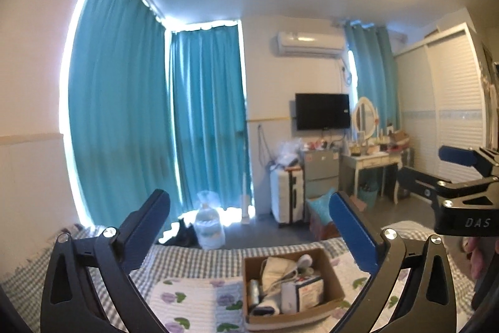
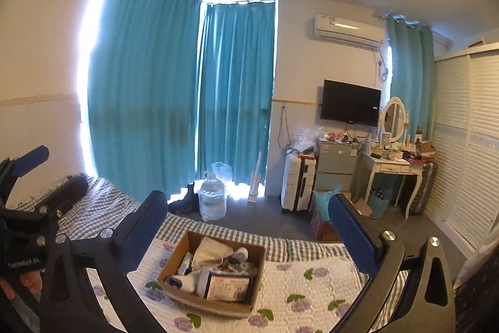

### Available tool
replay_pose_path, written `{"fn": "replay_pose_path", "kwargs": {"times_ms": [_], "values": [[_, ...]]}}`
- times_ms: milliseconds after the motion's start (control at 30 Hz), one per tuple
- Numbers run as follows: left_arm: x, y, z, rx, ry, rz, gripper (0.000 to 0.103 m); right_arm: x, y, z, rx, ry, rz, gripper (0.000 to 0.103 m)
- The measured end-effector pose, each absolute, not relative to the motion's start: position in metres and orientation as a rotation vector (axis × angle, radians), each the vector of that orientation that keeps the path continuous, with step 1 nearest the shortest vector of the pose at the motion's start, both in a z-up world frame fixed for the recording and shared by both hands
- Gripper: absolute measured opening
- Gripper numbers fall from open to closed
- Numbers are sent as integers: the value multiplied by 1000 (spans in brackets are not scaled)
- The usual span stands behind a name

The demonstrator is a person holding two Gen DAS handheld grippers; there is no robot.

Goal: Organize soft objects

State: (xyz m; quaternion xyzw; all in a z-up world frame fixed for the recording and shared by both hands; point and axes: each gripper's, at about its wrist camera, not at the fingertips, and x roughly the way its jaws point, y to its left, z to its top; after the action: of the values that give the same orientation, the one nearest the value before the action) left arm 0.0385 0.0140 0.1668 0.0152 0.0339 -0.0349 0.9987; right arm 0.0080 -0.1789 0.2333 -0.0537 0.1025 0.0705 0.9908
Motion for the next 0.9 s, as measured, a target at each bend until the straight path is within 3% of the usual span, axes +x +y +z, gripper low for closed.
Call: {"fn": "replay_pose_path", "kwargs": {"times_ms": [533,900], "values": [[56,21,22,-8,187,63,103,37,-203,64,-41,294,139,103],[63,14,-5,18,276,42,103,46,-189,43,-58,336,147,103]]}}
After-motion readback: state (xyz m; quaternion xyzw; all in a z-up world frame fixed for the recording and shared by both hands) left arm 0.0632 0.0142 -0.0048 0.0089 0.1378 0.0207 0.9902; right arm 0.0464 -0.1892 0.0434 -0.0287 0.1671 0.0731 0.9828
